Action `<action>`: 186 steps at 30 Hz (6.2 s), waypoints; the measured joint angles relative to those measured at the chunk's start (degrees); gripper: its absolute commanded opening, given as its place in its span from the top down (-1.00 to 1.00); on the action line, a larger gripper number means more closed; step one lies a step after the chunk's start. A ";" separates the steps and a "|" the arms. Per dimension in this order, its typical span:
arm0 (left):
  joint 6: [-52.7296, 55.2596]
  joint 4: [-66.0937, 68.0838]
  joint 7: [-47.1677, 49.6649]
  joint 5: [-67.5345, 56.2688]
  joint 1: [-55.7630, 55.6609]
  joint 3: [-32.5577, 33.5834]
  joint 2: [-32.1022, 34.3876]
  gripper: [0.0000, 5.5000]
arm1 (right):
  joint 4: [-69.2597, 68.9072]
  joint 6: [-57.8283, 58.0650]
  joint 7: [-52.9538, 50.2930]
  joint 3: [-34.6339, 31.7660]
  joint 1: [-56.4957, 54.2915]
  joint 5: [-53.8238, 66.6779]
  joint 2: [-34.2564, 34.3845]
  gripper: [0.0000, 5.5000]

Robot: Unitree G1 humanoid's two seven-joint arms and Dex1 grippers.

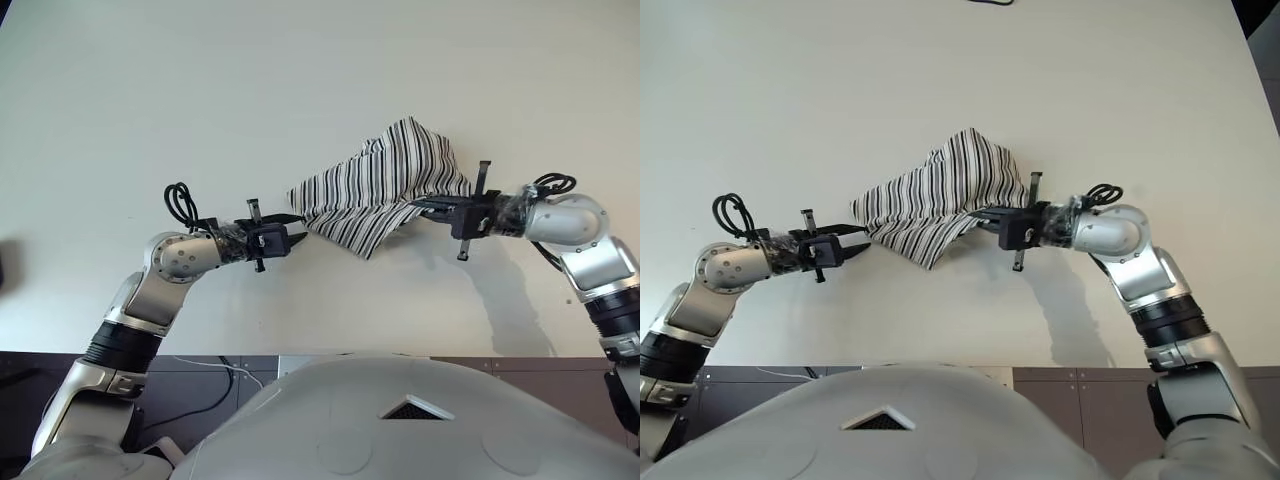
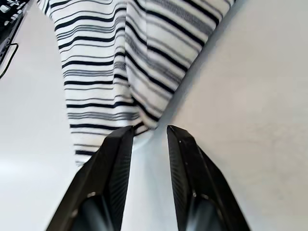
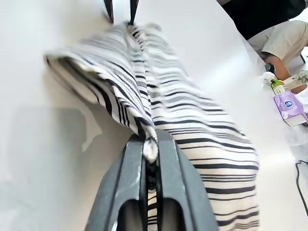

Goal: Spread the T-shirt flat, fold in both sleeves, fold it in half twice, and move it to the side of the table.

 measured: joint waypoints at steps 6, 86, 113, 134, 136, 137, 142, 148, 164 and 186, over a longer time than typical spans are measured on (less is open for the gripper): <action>-3.99 9.63 9.51 2.34 -3.32 1.39 -2.74 0.54 | -6.57 29.95 -1.08 -9.11 -16.50 25.13 6.37 0.95; -3.03 10.75 12.20 3.65 -6.44 -1.24 -7.85 0.54 | 17.71 34.77 9.53 -2.24 -21.81 -7.56 8.25 0.32; -2.38 10.05 13.57 4.64 -5.86 -1.38 -7.88 0.54 | 13.60 37.76 1.60 -5.75 -17.09 -11.56 7.35 0.95; -1.19 8.02 17.35 5.12 -2.54 -0.50 -8.97 0.54 | -7.48 34.50 38.21 -18.22 -0.36 14.98 -24.96 0.95; -1.16 7.90 17.17 4.77 -2.98 -0.47 -9.58 0.54 | -0.20 25.44 36.69 -14.70 0.17 6.83 -25.01 0.95; -1.06 8.06 16.79 4.55 -3.69 -0.56 -9.84 0.54 | 4.69 22.26 34.79 -13.18 -0.61 3.06 -23.61 0.95; -1.81 9.73 13.59 4.61 -8.08 -2.90 -12.43 0.54 | 19.53 12.59 28.40 -9.09 -5.23 -5.63 -17.21 0.95; -5.02 12.15 10.70 7.28 -15.68 -6.83 -14.40 0.54 | 34.23 3.16 23.05 -5.94 -9.94 -14.18 -15.65 0.95; -19.17 33.63 12.98 17.95 -31.09 -14.48 -18.28 0.54 | 32.50 1.73 21.61 -5.28 -11.31 -14.69 -11.98 0.95; -30.11 44.36 22.16 19.51 -35.21 -14.34 -22.21 0.96 | 33.54 0.85 21.04 -4.60 -12.37 -14.81 -10.59 0.96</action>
